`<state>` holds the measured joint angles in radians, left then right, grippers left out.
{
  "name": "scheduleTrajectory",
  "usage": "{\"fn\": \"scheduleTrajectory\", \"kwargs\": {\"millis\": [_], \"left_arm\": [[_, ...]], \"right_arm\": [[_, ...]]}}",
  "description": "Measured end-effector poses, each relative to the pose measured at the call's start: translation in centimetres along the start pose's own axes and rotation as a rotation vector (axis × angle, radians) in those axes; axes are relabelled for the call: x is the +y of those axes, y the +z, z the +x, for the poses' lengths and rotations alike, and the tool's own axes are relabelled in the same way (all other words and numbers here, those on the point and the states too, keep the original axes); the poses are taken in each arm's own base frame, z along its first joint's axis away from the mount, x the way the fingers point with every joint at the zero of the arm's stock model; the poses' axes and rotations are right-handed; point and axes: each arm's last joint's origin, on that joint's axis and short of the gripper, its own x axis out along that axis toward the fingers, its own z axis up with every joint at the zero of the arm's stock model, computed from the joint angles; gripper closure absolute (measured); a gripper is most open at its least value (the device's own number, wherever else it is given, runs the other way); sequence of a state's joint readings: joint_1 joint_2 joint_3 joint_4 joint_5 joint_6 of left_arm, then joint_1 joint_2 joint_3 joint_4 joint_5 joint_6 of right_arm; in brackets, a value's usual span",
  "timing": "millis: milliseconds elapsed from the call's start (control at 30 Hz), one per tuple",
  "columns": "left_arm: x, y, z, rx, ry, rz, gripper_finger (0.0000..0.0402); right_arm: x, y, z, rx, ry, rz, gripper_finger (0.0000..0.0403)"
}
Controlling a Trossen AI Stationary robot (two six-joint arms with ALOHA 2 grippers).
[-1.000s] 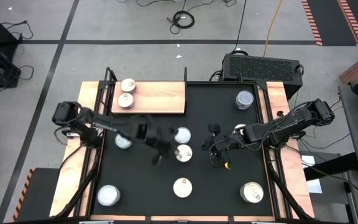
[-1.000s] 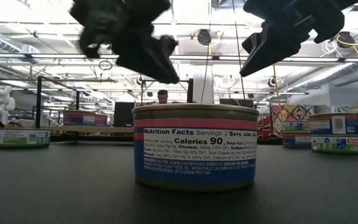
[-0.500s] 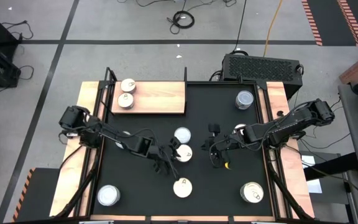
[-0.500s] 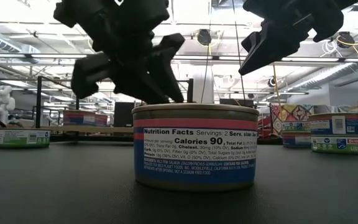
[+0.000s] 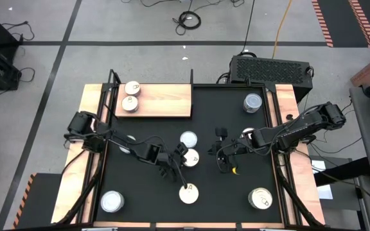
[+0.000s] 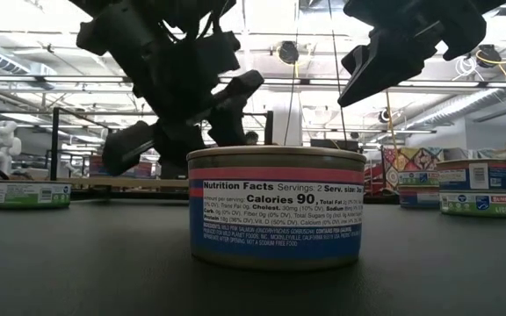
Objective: Stack canned seafood by type on shelf
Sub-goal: Stack the blue tuna can on top of the blue tuna on the shelf
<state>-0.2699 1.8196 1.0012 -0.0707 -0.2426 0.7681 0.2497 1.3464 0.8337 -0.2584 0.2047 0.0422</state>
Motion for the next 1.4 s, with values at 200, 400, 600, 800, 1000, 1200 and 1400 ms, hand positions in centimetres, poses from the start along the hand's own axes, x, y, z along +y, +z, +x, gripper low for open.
{"fn": "scheduleTrajectory", "kwargs": {"millis": [200, 400, 600, 800, 1000, 1200, 1400], "left_arm": [[-0.1, -0.1, 0.1, 0.012, 0.005, 0.005, 0.0277], [0.0, -0.1, 0.1, 0.026, 0.022, 0.006, 0.0351], [0.1, 0.0, 0.1, 0.017, 0.034, 0.001, 0.0394], [0.4, 0.7, -0.9, -0.012, 0.065, -0.002, 0.0399], [1.3, 2.2, -2.8, -0.035, 0.118, -0.002, 0.0400], [2.6, 1.8, -5.4, -0.017, 0.151, -0.129, 0.0401], [3.8, -0.8, -8.2, 0.155, 0.192, -0.277, 0.0401]], "right_arm": [[0.0, 0.0, 0.0, 0.000, -0.001, -0.001, 0.0376], [0.0, 0.0, 0.0, 0.000, -0.004, -0.002, 0.0376], [0.0, 0.0, 0.0, 0.000, -0.004, -0.002, 0.0376], [0.0, 0.0, 0.0, 0.000, -0.004, -0.001, 0.0376], [0.0, 0.0, 0.0, 0.000, -0.003, -0.002, 0.0376], [0.0, 0.0, 0.0, 0.001, -0.003, -0.002, 0.0376], [0.0, 0.0, 0.0, 0.000, -0.003, -0.002, 0.0376]]}}
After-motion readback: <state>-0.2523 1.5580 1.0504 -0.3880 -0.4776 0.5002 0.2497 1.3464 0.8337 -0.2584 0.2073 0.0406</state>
